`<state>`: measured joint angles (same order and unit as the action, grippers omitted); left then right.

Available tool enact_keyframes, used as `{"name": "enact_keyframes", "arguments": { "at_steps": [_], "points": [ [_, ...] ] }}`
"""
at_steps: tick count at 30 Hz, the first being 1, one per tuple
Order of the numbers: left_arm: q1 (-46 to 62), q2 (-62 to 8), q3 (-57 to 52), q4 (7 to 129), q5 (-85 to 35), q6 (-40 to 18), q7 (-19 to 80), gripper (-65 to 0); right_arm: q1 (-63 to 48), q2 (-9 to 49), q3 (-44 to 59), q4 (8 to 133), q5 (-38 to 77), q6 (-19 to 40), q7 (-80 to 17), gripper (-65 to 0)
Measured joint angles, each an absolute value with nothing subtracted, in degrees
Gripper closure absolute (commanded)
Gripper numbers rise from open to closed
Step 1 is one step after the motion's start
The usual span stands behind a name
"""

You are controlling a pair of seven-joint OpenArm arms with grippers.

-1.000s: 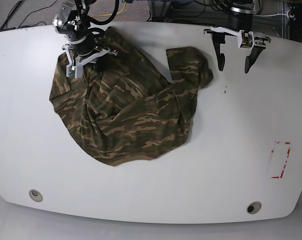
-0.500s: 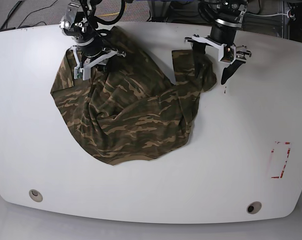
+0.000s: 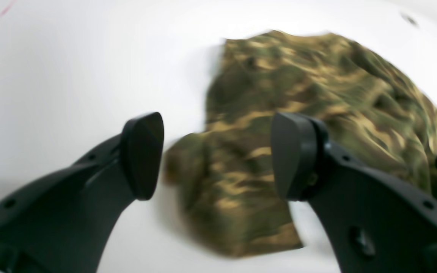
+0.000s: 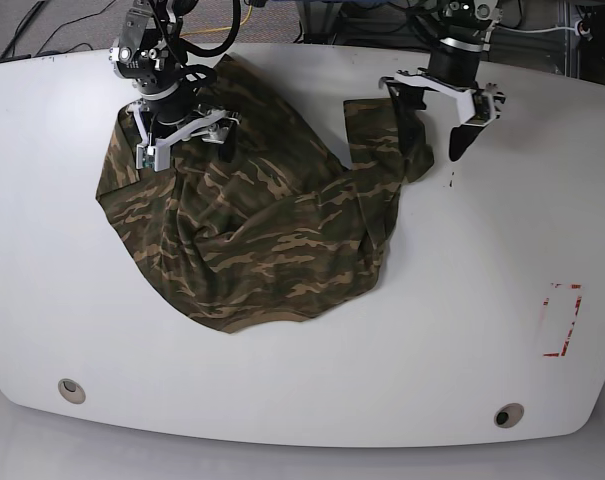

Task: Layout the t-shirt on the table in an organized manner, then fold the t-shirt properly
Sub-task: 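Lower the left gripper onto the shirt's sleeve and grasp it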

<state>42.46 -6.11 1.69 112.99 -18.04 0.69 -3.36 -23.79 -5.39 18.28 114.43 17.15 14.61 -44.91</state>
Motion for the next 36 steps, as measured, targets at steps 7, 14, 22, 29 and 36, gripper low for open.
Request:
{"name": "enact_keyframes", "arguments": {
  "at_steps": [7,14,22,29,36],
  "points": [
    [43.1,-8.7,-1.6,112.8,-32.5,1.3,1.7,-40.8,-21.1,-3.8,18.5,114.4,17.3,14.5,-44.8,-52.5],
    [43.1,-14.0,-2.4,112.6,-45.6,1.8,7.1,-40.8,-18.7,-2.4,18.5,114.4,17.4,14.5,-44.7,-52.5],
    [41.8,-14.3,-2.2,112.6,-54.1,1.5,13.1,-40.8,-19.0,-2.7,18.4,114.4,17.4,14.6,-44.8,-52.5],
    [39.6,-14.3,-2.2,111.9,-55.7,1.5,20.2,-40.8,-19.0,-2.9,18.4,114.4,17.4,14.6,-44.8,-52.5],
    [38.5,-14.2,-2.0,111.5,-58.1,1.5,24.3,-40.8,-18.9,-2.9,18.4,114.4,17.4,14.6,-44.8,-52.5]
  ]
}}
